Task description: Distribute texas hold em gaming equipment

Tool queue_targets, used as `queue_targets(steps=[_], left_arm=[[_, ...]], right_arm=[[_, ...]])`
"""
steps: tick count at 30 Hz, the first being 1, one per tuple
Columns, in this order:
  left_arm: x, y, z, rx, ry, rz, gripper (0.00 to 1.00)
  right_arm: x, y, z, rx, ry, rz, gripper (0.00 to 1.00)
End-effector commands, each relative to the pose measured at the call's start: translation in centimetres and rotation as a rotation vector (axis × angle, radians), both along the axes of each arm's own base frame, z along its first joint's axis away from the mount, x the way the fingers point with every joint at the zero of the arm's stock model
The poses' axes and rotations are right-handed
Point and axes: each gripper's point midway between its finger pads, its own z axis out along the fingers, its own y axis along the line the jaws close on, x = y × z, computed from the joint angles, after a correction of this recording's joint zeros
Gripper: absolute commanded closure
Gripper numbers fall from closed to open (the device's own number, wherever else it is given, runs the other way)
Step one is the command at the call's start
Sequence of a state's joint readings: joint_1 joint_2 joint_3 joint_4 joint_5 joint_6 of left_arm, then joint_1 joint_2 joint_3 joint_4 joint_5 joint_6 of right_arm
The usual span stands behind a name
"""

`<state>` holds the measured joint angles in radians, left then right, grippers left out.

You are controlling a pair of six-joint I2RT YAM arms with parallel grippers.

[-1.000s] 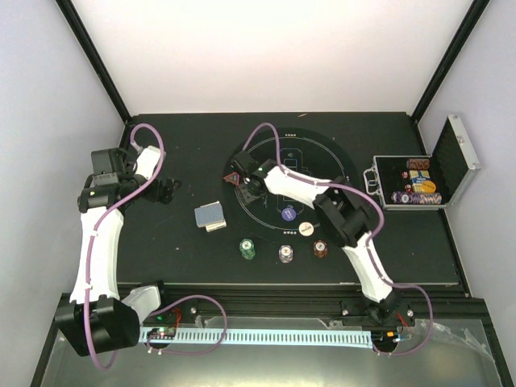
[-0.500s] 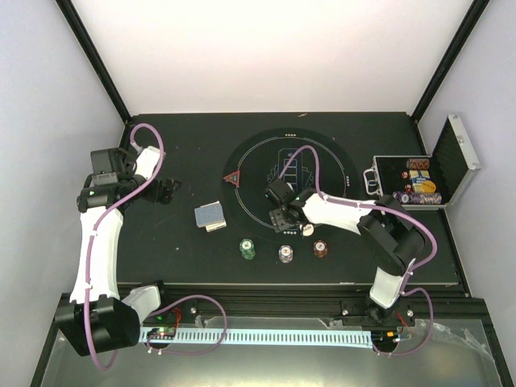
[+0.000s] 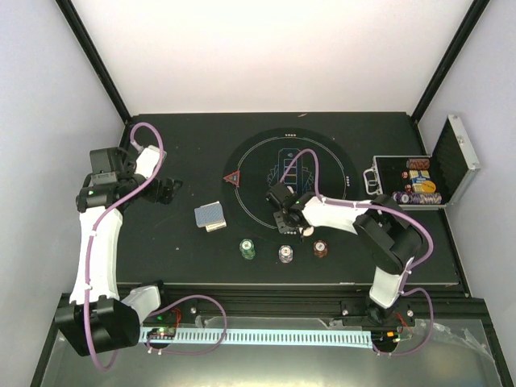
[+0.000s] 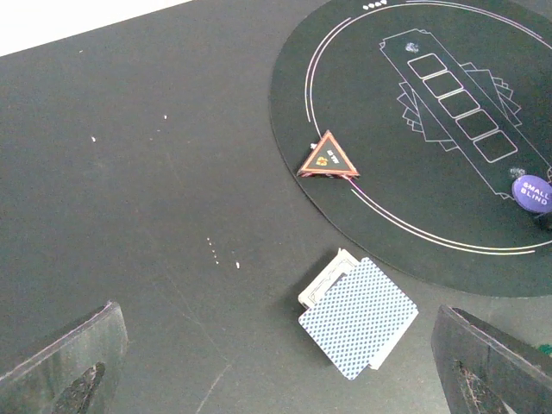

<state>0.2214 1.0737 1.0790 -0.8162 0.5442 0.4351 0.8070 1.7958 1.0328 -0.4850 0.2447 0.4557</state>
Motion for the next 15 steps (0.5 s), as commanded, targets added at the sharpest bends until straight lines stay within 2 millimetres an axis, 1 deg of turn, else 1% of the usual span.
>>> queue_targets(steps=[1, 7, 11, 15], left_arm=[[-0.1, -0.3, 1.8, -0.003, -0.04, -0.026, 0.01], [-0.1, -0.3, 1.8, -0.003, -0.04, -0.025, 0.01], [-0.1, -0.3, 1.9, -0.005, -0.042, -0.024, 0.01], [0.0, -0.3, 2.0, -0.006, -0.047, -0.023, 0.01]], right_arm=[[1.2, 0.6, -0.7, 0.005, -0.013, -0.016, 0.56], [2.7, -0.1, -1.2, -0.005, -0.015, -0.042, 0.62], [4.7, -0.7, -1.2, -0.015, -0.021, -0.058, 0.66], [7.5, -0.6, -1.3, -0.031, -0.031, -0.055, 0.67]])
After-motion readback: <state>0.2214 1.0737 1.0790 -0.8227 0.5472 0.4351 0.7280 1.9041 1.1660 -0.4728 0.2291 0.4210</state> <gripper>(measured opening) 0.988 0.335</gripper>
